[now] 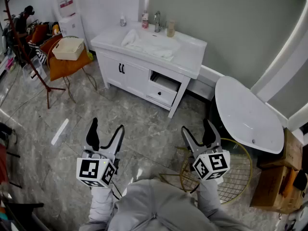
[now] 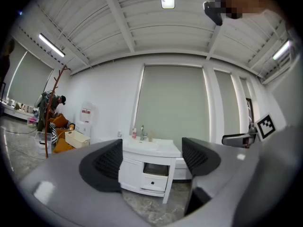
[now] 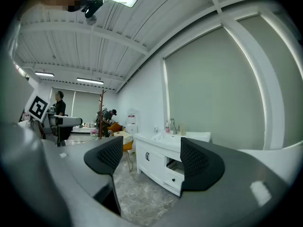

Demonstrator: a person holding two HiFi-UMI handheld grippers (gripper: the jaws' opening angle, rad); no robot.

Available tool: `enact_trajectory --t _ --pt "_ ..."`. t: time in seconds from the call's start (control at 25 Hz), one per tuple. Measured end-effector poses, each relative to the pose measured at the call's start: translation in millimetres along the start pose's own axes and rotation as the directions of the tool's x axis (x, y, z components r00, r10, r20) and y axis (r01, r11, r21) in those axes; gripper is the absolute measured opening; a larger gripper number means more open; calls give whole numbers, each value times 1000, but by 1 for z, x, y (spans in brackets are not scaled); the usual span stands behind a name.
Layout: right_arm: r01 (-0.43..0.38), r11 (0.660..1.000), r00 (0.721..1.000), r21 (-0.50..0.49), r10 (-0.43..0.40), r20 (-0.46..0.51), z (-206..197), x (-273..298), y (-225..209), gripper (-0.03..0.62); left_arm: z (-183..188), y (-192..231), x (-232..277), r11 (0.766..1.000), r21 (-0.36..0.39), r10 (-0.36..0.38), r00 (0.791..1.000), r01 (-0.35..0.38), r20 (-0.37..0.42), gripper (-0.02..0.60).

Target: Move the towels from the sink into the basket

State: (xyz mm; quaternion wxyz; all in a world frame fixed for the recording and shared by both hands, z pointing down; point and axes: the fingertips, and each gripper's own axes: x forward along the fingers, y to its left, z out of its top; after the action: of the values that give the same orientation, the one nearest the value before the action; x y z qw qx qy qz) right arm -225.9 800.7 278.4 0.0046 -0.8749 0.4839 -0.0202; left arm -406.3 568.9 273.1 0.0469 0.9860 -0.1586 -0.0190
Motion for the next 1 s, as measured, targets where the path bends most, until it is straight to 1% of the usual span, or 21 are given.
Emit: enact_trajectory --t 0.56,0.72,1.0 --pt "16 1000 1000 2 -16 2 -2 7 10 371 -7 16 1 1000 0 -8 1000 8 -12 422" --pt "20 999 999 37 -21 26 1 14 15 372 -7 26 3 1000 1 -12 1000 12 -16 422" --pt "37 998 999 48 -38 33 4 27 31 373 -13 50 4 1000 -10 -26 999 25 -20 422"
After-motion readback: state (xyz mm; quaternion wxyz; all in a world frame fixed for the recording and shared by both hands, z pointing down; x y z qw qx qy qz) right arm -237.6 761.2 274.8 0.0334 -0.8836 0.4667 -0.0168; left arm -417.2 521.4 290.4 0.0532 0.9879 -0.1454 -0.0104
